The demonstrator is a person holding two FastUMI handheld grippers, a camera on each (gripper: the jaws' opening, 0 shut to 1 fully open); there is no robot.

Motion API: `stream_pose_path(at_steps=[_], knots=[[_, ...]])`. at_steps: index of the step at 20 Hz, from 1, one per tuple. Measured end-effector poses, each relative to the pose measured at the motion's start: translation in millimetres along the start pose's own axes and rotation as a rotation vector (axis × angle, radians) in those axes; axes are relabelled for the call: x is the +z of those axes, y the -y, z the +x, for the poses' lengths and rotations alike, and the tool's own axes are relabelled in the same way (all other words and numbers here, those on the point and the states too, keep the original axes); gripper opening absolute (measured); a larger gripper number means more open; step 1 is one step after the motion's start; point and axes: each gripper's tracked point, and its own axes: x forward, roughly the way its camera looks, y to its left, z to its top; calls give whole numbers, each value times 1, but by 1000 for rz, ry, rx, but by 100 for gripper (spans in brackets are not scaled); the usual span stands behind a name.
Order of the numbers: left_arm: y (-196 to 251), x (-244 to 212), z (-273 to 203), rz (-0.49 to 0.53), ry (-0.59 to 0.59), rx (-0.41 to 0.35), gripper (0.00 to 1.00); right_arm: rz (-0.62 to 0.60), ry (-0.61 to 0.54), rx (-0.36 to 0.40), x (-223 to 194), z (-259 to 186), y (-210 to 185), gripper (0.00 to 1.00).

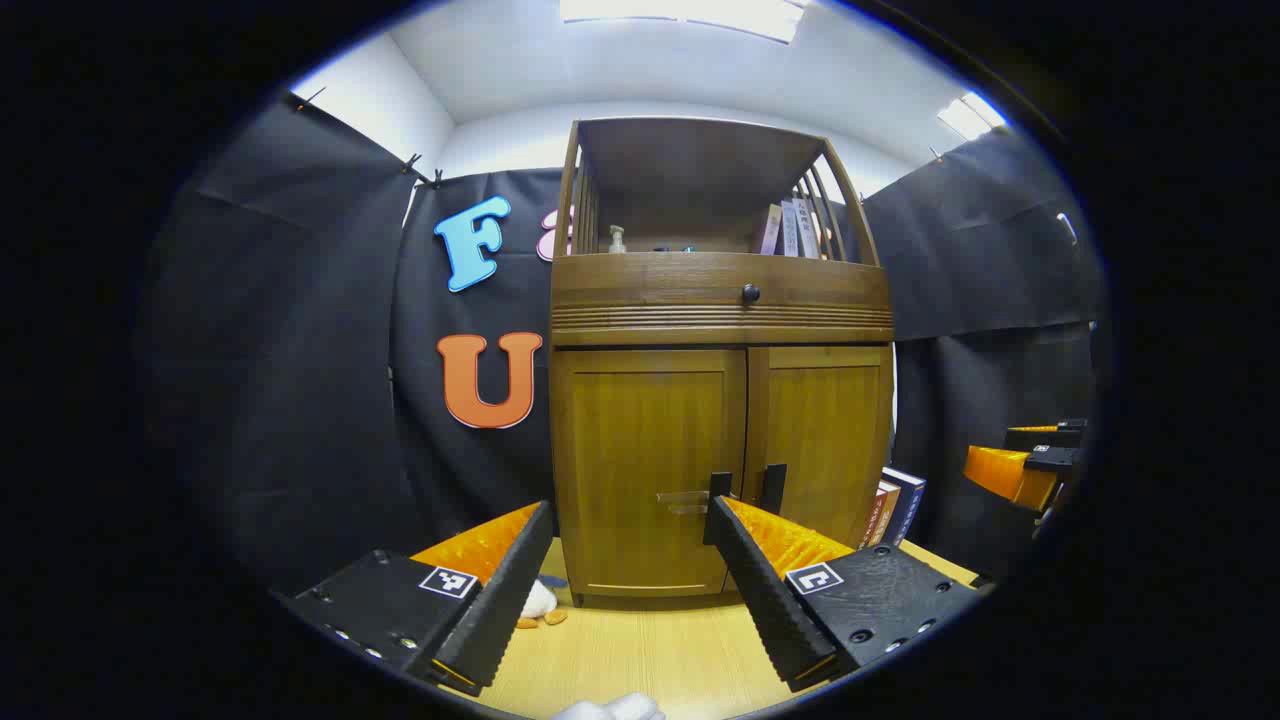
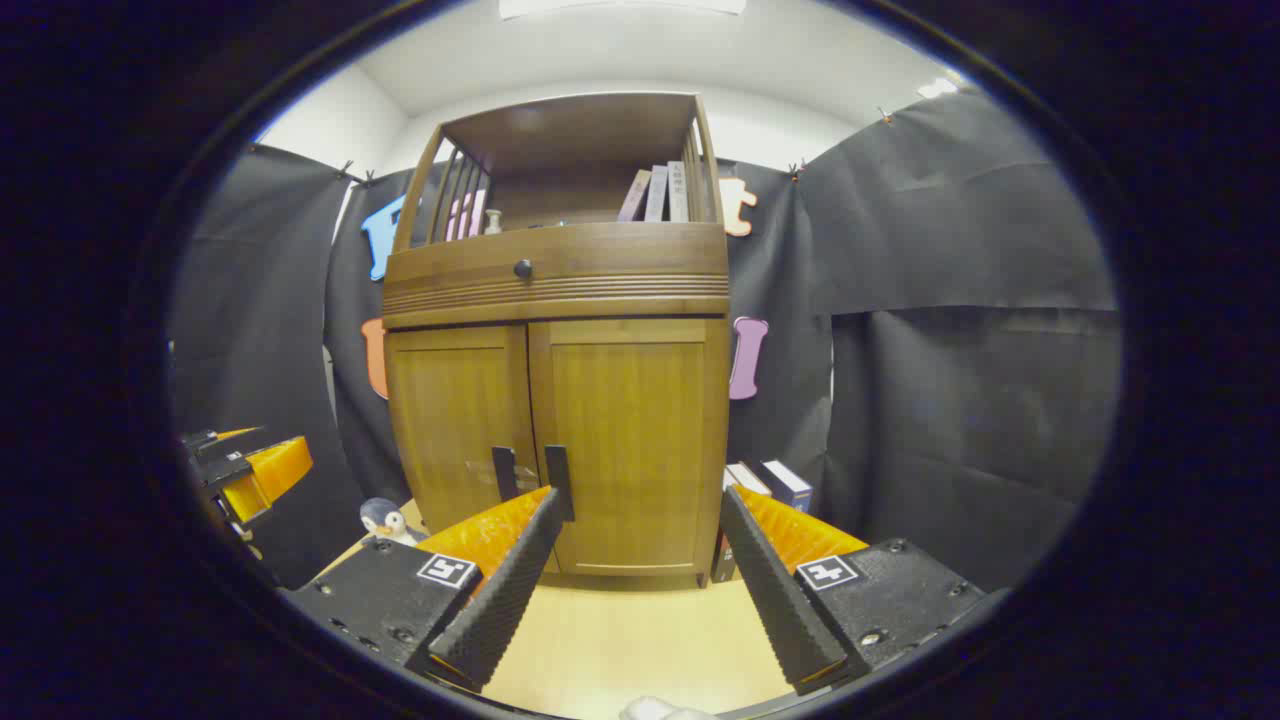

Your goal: Open the right door of the double-door shoe cabinet with the right hand, and open the left door with the left hand.

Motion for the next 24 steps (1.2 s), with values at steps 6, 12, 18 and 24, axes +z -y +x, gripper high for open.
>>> stream_pose_path(at_steps=[6,12,18,24], knots=[[-5,7,5,5,9,-5,96,-11,-4,-21,-3,-2,-2,100],[-7,4,3,13,-1,-17,96,-19,-5,-38,-8,-6,-2,100],[-15,-2,-8,12,-19,-13,96,-38,-17,-38,-22,6,-3,100],[-26,-9,-20,26,-56,14,96,-65,-34,-11,-36,49,-21,100]])
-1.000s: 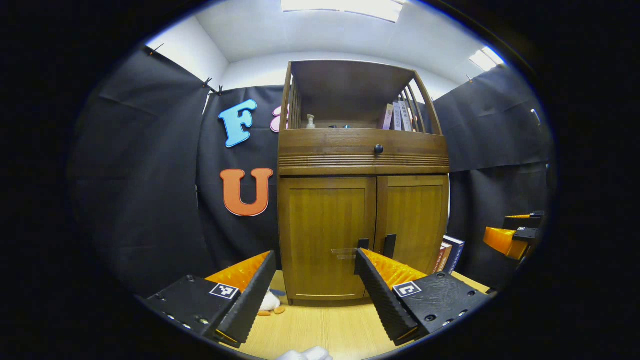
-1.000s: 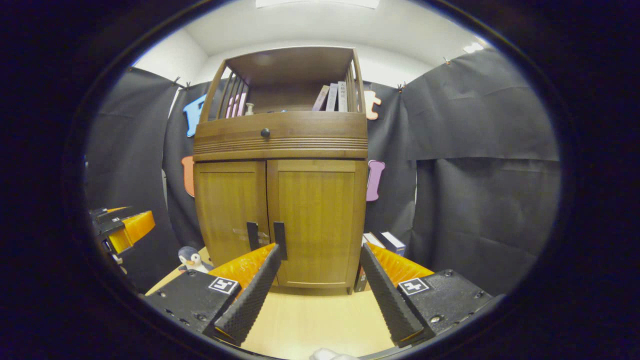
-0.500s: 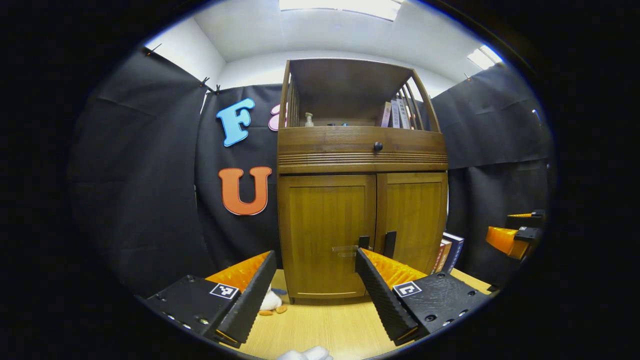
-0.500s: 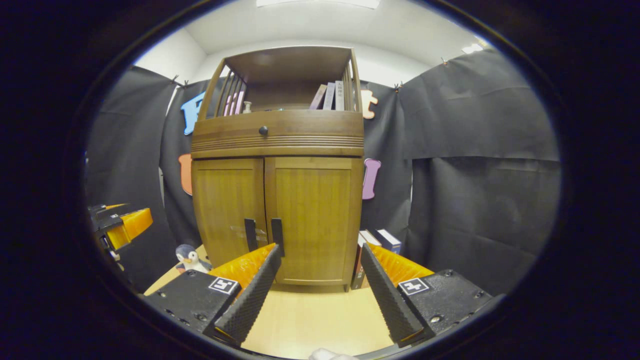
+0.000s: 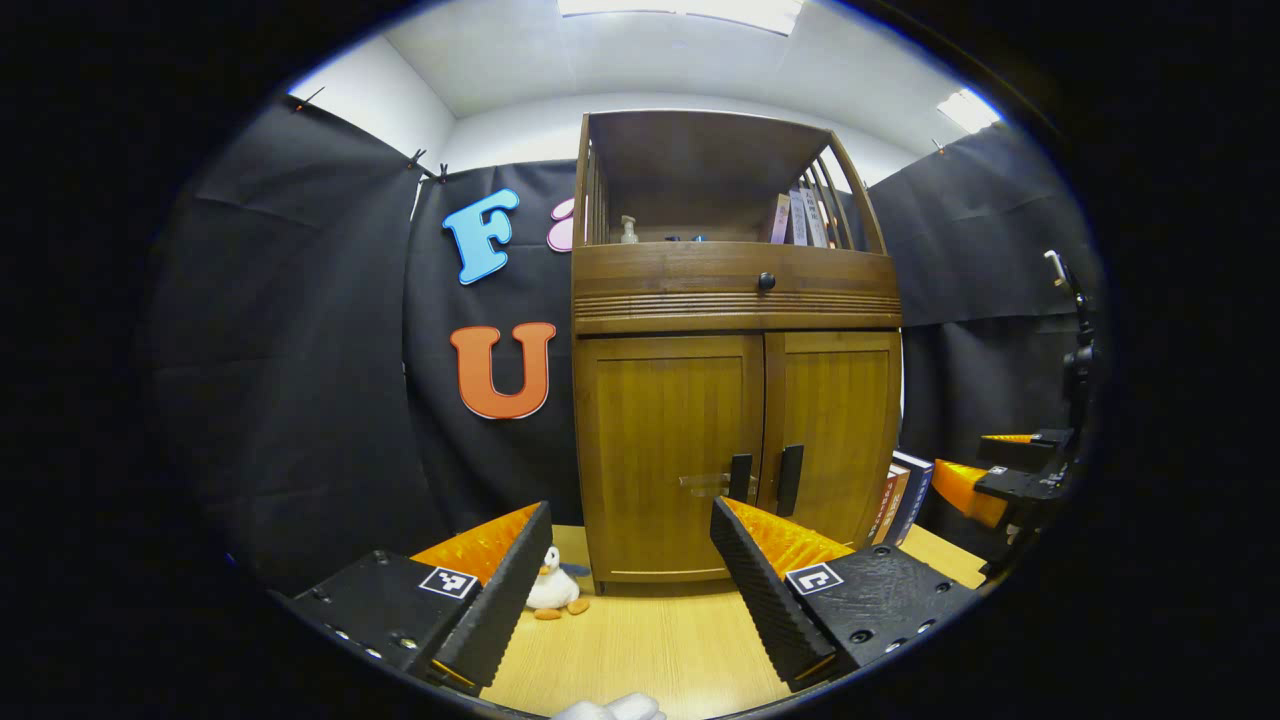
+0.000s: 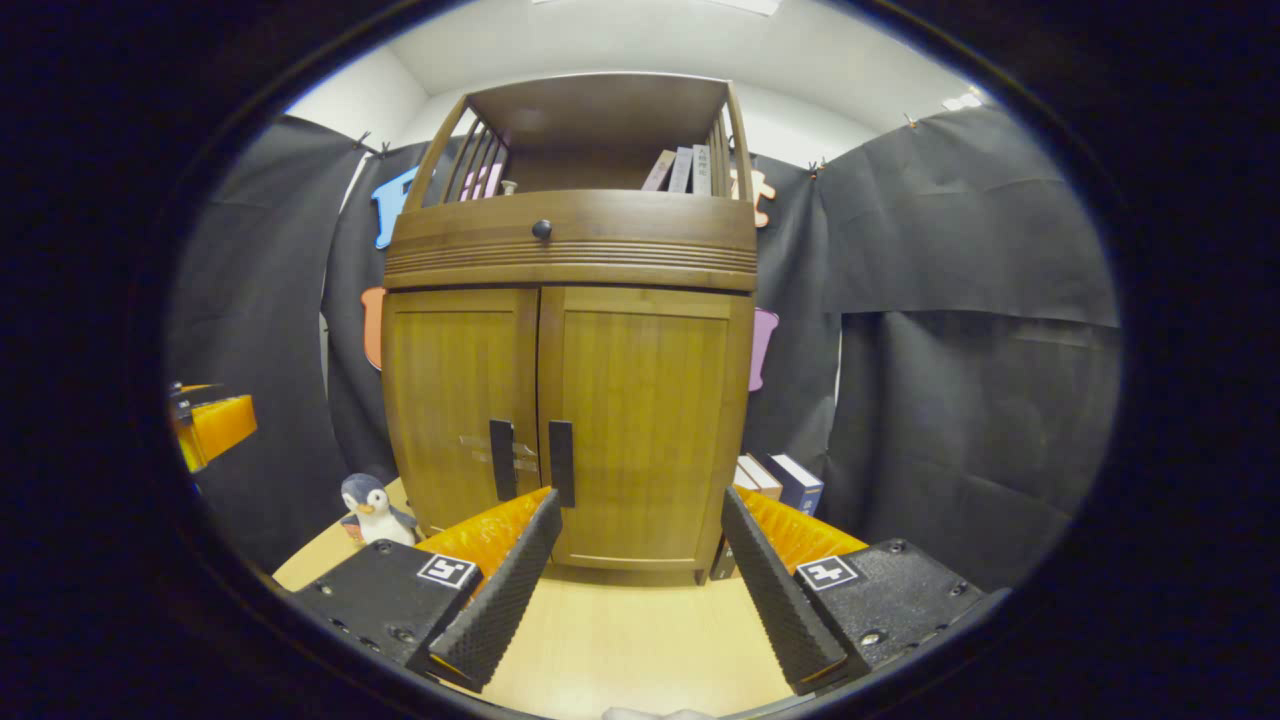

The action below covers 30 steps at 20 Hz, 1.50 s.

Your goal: Open the right door of the double-door shoe cabinet with the right hand, and open the left door with the left hand.

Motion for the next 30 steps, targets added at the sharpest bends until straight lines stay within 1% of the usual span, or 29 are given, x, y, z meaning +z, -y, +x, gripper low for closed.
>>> stream_pose_path(at_steps=[2,3,4,5,7,10,15,18,19,20,24,25,26,27,28,29,30], knots=[[-3,2,-2,-7,3,15,96,-7,-1,15,-3,19,-11,99],[-3,3,-3,-9,1,23,96,-10,-2,21,-5,30,-15,100],[-5,4,-5,-13,3,33,100,-11,-3,32,-6,41,-20,100],[-5,5,-7,-16,3,39,96,-13,-4,45,-10,54,-27,100],[-6,6,-9,-18,5,48,96,-7,-12,57,-16,80,-36,100],[-8,4,-15,9,0,70,96,9,-46,71,-27,118,-49,100],[-13,-6,-20,4,-29,122,96,15,-89,101,-35,164,-73,100],[-21,-5,-23,10,-29,156,96,20,-103,102,-37,193,-79,97],[-24,-3,-24,14,-28,171,96,28,-115,107,-39,203,-83,94],[-28,-5,-25,17,-30,184,96,33,-125,112,-41,210,-87,94],[-42,-10,-27,16,-49,229,96,31,-145,118,-46,236,-99,82],[-45,-10,-28,13,-51,236,96,31,-152,118,-49,238,-100,78],[-47,-11,-29,11,-55,242,96,32,-156,116,-51,239,-101,77],[-49,-11,-29,11,-58,249,96,32,-160,113,-52,242,-101,71],[-52,-12,-31,11,-59,256,96,34,-162,111,-53,246,-101,69],[-55,-12,-32,11,-58,259,96,36,-162,106,-54,249,-102,65],[-56,-12,-32,10,-56,263,90,38,-163,108,-55,251,-101,61]])
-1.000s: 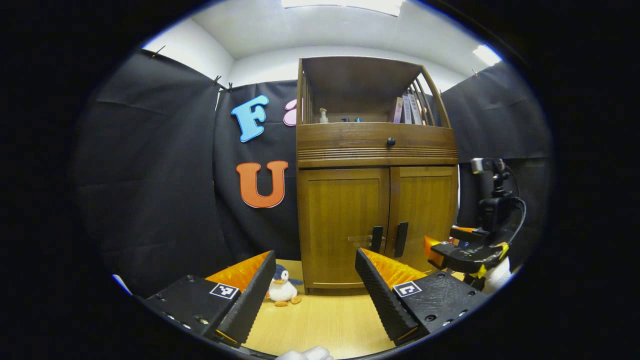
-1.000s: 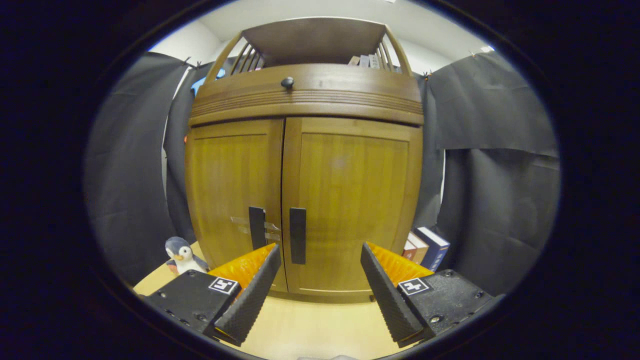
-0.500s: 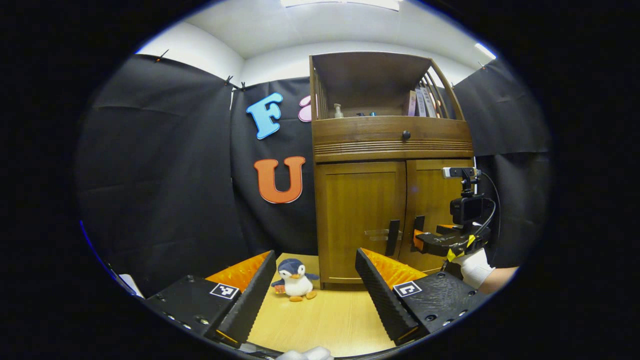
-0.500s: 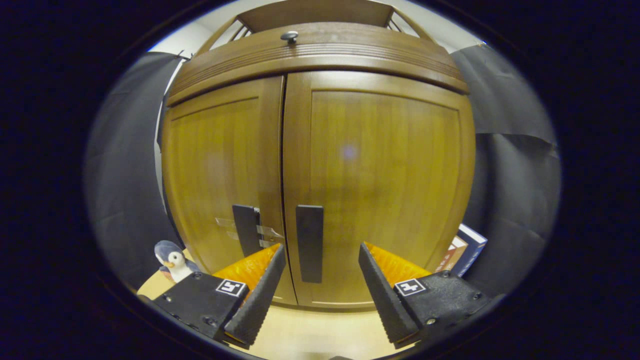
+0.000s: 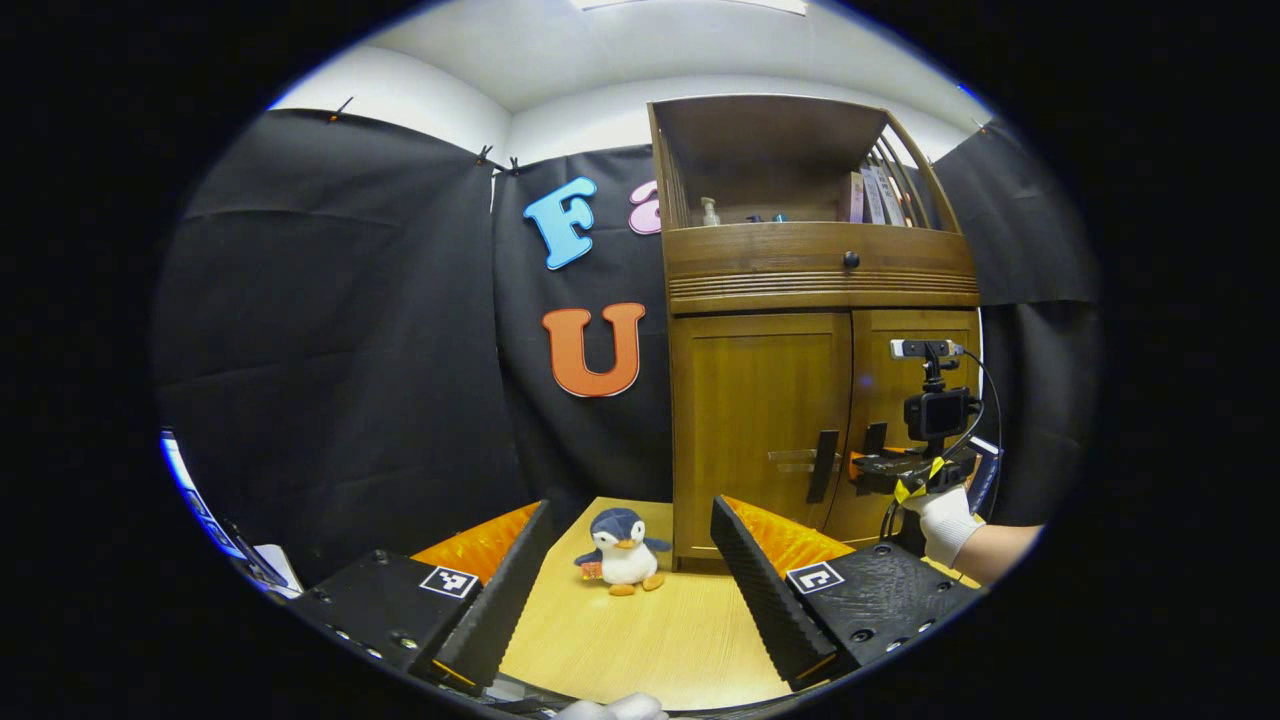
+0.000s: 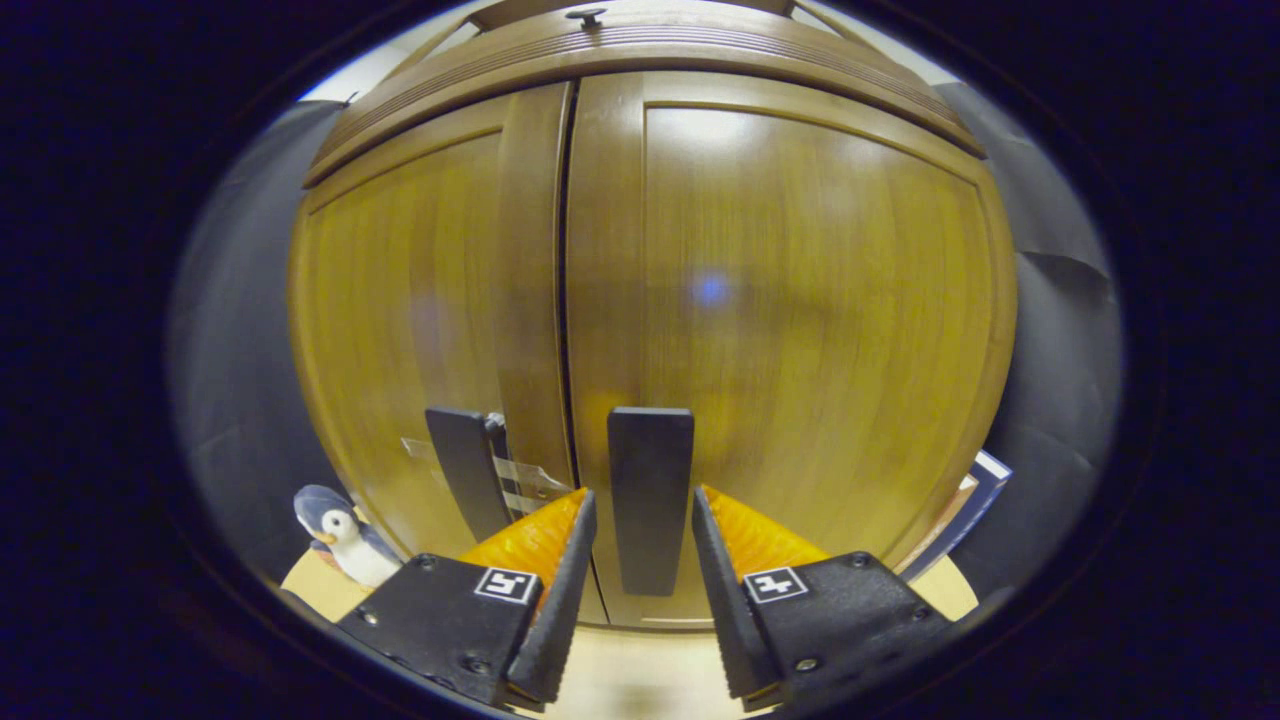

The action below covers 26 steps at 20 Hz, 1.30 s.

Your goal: Open the right door of the double-door shoe cabinet with the right hand, and open the left door with the left hand.

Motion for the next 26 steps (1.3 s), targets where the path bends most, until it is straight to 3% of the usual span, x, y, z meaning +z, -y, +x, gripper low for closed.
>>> stream_pose_path(at_steps=[4,5,6,7,13,26], knots=[[-3,-1,-3,-11,0,0,89,54,-33,3,-7,6,2,42],[-4,-2,-4,-12,1,1,96,66,-36,4,-9,8,1,39],[-5,-3,-2,-14,0,0,89,66,-35,6,-9,8,1,37],[-5,-4,-3,-17,0,-1,96,57,-33,7,-9,7,2,37],[-8,-7,-10,-33,9,-26,96,17,-57,37,-14,-4,3,31],[20,-7,-15,-25,33,-130,96,8,-57,83,-41,-99,28,29]])
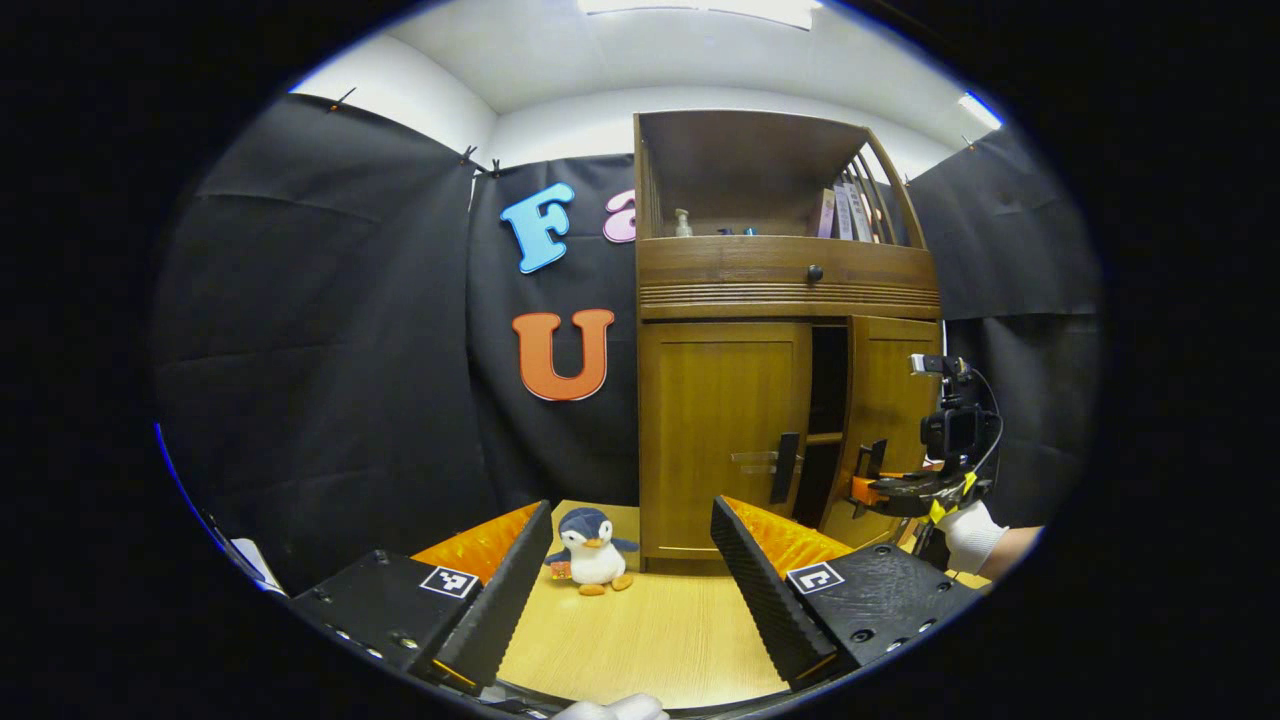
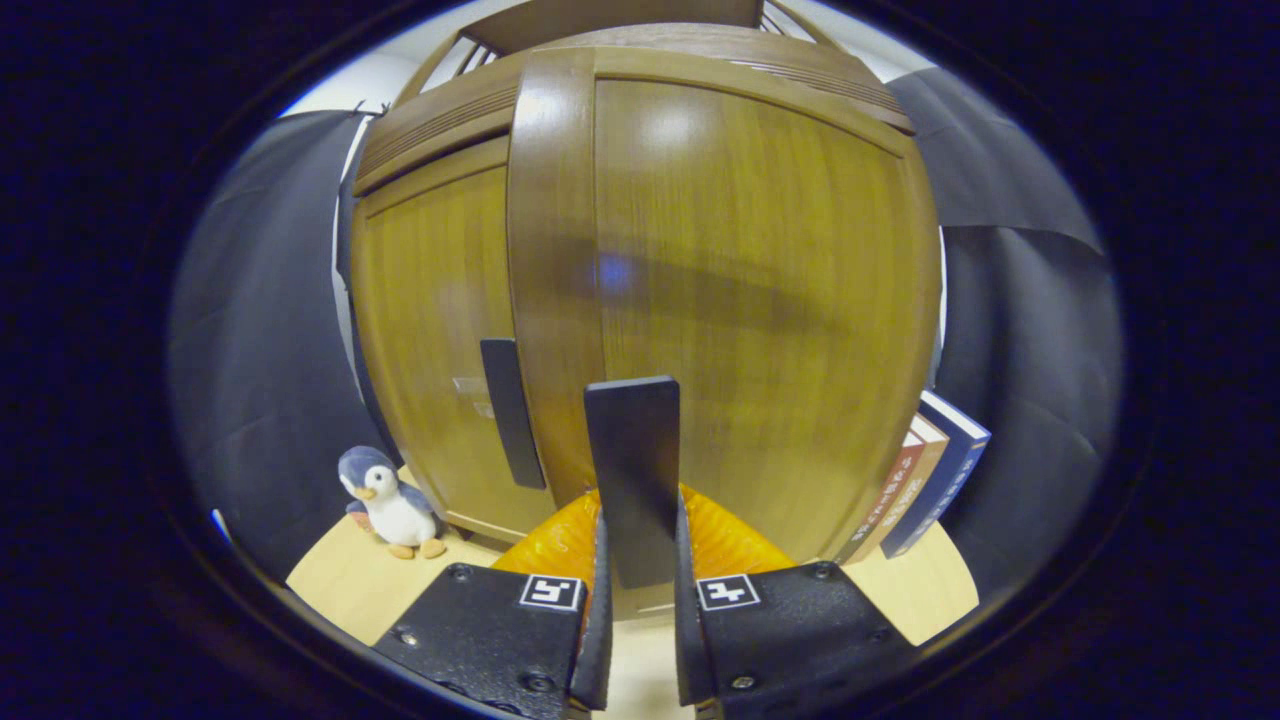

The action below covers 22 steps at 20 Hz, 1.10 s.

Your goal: Open the right door of the double-door shoe cabinet with the right hand, and open the left door with the left hand.

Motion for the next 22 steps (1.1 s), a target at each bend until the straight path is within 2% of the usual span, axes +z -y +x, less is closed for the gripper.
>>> stream_pose_path(at_steps=[9,20,21,22], knots=[[32,3,12,7,7,-93,96,14,-9,-25,-16,-54,31,26],[66,3,22,8,-8,-188,96,46,-11,-112,-30,-105,87,19],[71,4,22,5,-8,-201,100,39,-10,-119,-31,-107,91,18],[75,5,22,5,-7,-212,96,35,-10,-122,-30,-110,95,17]])
